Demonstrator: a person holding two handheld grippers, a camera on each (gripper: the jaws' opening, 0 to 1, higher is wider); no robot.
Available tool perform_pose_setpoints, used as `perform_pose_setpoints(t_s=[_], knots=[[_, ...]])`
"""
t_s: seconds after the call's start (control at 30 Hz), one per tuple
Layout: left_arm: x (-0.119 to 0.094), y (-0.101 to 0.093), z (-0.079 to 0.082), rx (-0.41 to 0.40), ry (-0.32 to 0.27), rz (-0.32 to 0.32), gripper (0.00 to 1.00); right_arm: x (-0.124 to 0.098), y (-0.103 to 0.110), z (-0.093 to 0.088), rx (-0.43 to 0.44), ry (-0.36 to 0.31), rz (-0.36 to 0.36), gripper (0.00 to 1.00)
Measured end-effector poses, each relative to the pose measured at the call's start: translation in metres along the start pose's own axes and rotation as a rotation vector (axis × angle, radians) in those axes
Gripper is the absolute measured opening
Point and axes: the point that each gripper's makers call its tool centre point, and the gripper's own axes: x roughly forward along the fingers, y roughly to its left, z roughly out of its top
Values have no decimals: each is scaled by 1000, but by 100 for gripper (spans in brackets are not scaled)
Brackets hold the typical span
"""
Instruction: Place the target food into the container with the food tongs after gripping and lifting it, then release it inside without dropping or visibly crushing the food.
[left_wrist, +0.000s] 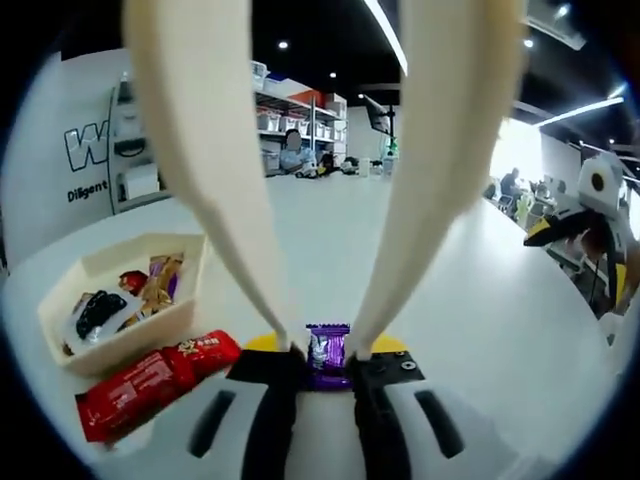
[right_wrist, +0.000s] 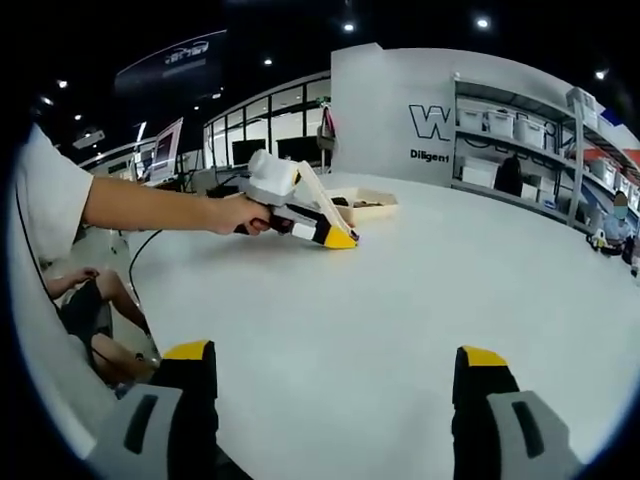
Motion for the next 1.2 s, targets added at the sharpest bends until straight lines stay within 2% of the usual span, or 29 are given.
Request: perform_pose_setpoints(t_s=[0.2, 0.6, 1.0, 1.03, 1.13, 1.2], knots=[[-1, -1, 0, -1, -17, 3, 19, 0, 4, 1, -11, 4, 5, 97], [-4, -6, 0, 11, -13, -8, 21, 0, 10, 4, -28, 5, 9, 97], [-5, -5, -1, 9, -17, 9, 21, 2, 13, 3, -39, 25, 6, 97], [-6, -5, -1, 3, -14, 11, 21, 3, 13, 3, -38, 25, 7, 97], [-7, -5, 1, -123, -13, 19, 20, 5, 15, 3, -43, 33, 9, 97], [-7, -2, 1, -110, -15, 20, 20, 7, 16, 3, -45, 36, 10, 97]])
